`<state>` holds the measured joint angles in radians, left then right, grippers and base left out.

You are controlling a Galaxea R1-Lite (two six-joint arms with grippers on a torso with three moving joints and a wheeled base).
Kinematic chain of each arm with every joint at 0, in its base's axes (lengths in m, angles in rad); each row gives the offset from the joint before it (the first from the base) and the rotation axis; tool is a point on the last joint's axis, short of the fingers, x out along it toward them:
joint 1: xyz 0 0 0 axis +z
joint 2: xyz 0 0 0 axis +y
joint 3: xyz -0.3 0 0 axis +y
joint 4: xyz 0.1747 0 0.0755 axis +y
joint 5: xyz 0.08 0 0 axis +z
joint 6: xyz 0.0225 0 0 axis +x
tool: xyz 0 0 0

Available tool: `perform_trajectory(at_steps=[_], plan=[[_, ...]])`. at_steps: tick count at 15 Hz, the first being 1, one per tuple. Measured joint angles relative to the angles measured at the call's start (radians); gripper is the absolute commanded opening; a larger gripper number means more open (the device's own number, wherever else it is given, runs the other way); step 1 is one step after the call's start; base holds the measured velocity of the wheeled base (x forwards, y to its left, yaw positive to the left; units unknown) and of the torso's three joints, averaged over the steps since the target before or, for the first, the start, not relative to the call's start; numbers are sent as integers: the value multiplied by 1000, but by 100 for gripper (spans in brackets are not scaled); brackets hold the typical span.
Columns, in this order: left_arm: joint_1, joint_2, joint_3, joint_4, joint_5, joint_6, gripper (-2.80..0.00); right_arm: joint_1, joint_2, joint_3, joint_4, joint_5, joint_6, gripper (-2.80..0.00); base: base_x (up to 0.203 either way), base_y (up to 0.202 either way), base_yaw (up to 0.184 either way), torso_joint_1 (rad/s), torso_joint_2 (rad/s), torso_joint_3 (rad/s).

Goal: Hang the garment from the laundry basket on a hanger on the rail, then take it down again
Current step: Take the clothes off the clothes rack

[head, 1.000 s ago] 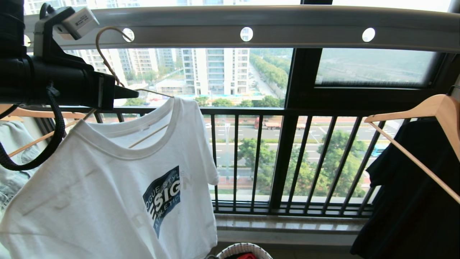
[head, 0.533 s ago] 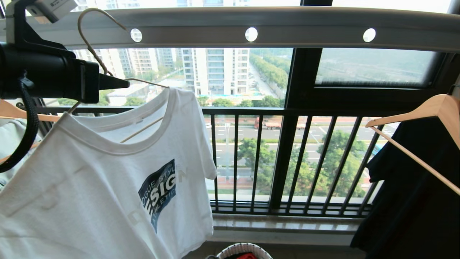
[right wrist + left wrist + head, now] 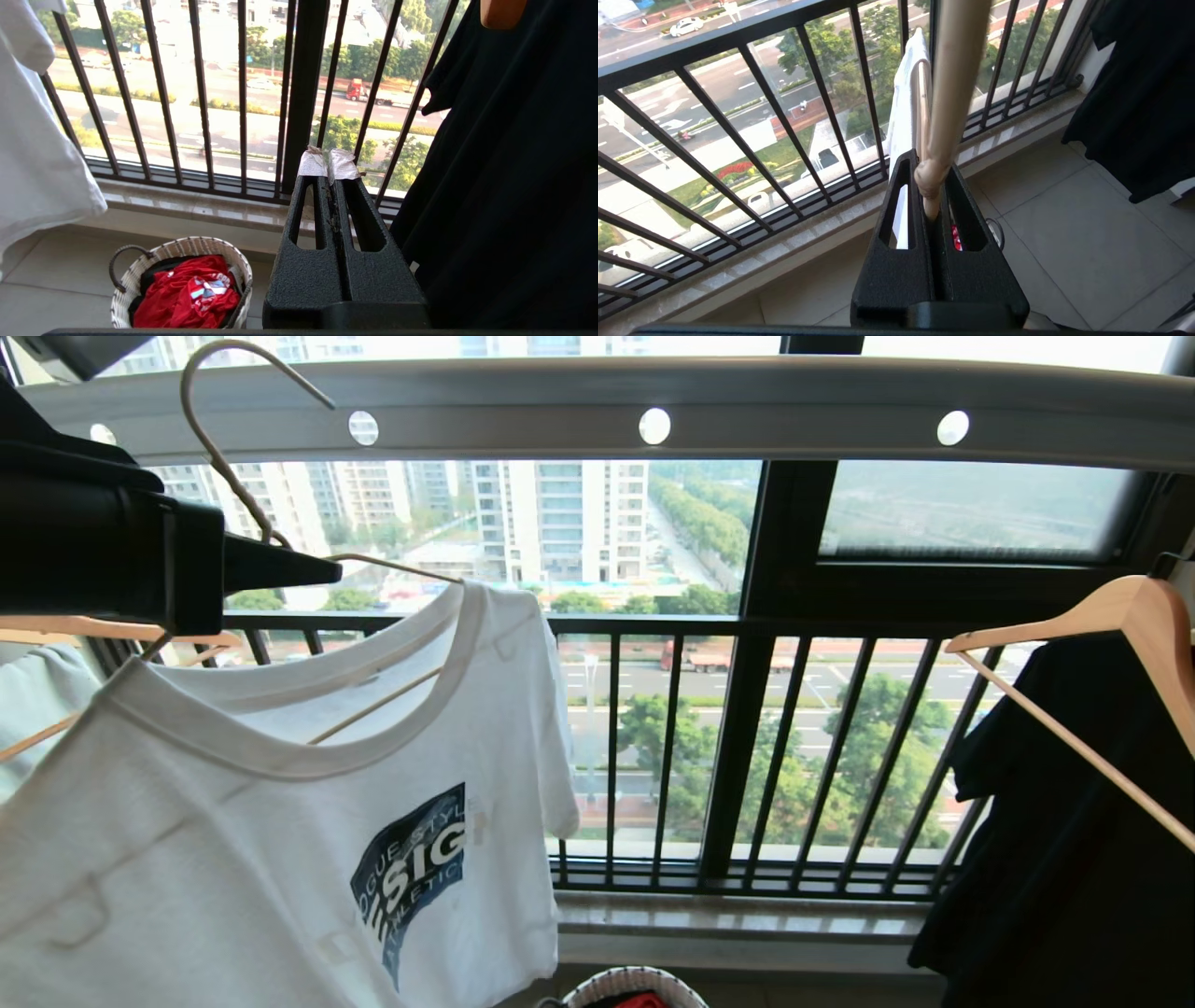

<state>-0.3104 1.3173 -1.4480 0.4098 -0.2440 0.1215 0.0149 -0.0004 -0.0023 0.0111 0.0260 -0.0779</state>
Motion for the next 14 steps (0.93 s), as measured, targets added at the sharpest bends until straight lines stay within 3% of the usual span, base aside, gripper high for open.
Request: perform_trajectory(at_steps=[3,5,10,14], plan=[[-97,-19,57,-1,76,-24,-280,0,0,-66,33,-11,0,-280,0,0,0,0,0,0],[-187,-38,71,-2,125,-56,-280,0,14,-190,116,-9,0,-280,0,0,0,0,0,0],[-397,-52,99,-4,234,-200,-280,0,249,-622,281,5,-5,-280,0,0,0,0,0,0],[-430,-35,207,-136,246,-241,-280,0,542,-1069,460,77,-1,-280,0,0,0,0,0,0]])
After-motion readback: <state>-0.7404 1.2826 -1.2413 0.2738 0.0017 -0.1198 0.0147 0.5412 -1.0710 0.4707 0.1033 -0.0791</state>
